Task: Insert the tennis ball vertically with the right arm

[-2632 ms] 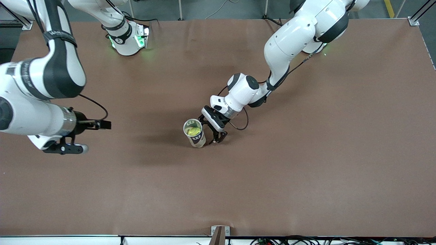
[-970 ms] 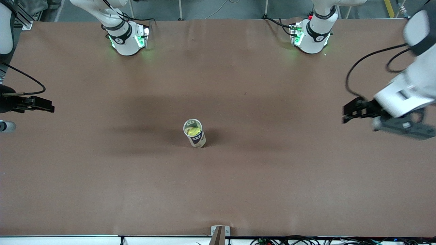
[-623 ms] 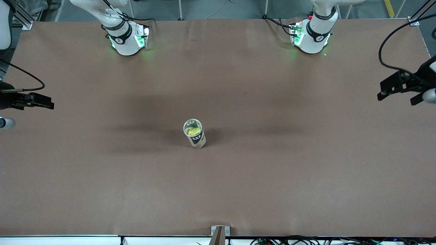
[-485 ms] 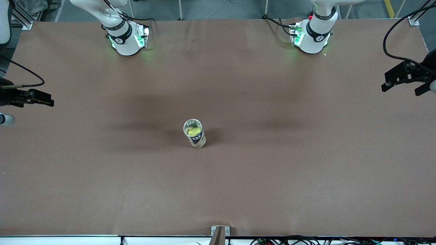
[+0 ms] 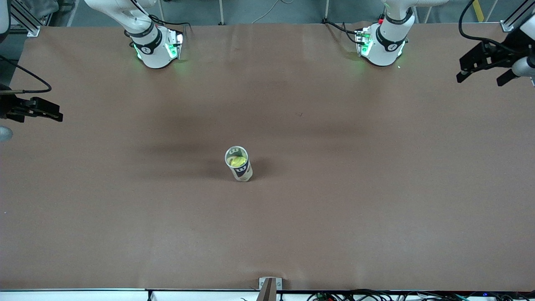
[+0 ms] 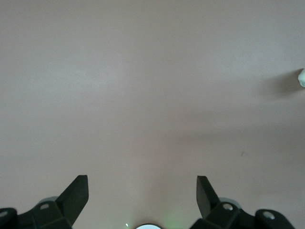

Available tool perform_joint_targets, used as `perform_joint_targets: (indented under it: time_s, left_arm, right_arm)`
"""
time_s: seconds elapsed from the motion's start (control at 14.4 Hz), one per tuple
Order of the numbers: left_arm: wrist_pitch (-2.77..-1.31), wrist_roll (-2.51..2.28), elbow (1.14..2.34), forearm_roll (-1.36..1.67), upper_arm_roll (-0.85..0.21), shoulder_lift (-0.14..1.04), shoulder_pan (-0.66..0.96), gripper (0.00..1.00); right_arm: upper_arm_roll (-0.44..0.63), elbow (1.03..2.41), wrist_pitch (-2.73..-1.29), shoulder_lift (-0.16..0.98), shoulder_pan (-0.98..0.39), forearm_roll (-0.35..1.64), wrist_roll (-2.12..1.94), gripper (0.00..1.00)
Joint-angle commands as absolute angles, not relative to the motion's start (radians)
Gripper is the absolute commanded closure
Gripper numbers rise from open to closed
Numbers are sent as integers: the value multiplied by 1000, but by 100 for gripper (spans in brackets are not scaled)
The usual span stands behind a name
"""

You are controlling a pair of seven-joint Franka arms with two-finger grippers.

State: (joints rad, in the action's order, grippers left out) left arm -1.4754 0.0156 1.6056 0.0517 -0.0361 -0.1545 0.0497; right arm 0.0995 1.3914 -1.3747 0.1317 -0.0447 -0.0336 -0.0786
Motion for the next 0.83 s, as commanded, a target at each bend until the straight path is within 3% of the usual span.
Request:
perform_joint_targets:
  time_s: [0.0,0.76]
  left_arm:
    - [-1473,9,1638,29,-37,-181,55,0]
    - [-1476,28,1562,-43,-23,-109,46,0]
  right_arm:
    - [68,1491,-1404,42,-9,-18,-69,0]
    - [18,1513,-1378,-44,37,-18,-69,0]
